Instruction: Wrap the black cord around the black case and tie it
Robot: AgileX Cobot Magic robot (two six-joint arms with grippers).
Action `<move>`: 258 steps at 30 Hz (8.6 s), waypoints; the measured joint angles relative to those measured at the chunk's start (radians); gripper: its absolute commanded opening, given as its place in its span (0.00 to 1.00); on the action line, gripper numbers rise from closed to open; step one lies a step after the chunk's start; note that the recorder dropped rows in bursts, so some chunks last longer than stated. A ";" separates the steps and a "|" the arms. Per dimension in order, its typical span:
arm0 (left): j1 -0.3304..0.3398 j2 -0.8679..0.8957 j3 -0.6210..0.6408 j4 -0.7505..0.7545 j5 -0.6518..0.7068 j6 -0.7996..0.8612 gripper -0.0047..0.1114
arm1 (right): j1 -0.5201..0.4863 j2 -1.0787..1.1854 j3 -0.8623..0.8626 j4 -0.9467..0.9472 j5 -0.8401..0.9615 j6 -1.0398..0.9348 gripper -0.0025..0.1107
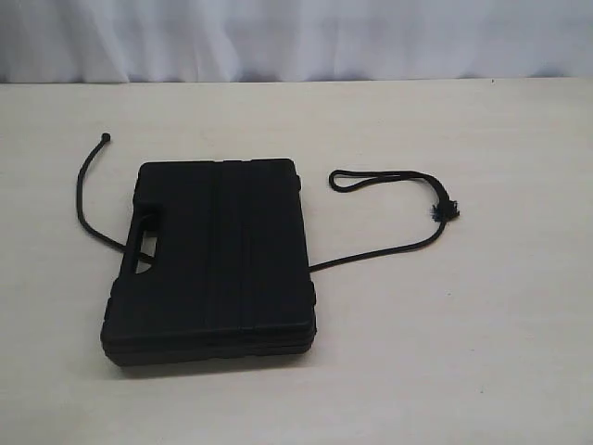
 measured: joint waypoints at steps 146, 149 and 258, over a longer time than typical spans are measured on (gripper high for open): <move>-0.104 1.929 -1.476 -0.997 0.831 0.239 0.04 | 1.359 1.767 -0.553 1.202 -1.123 -0.944 0.95; -0.104 1.929 -1.476 -0.997 0.831 0.239 0.04 | 1.359 1.821 -0.589 1.198 -1.125 -0.918 0.95; -0.516 0.871 -0.001 -0.406 -0.794 0.269 0.51 | 1.140 1.879 -0.741 0.947 -0.957 -0.104 0.06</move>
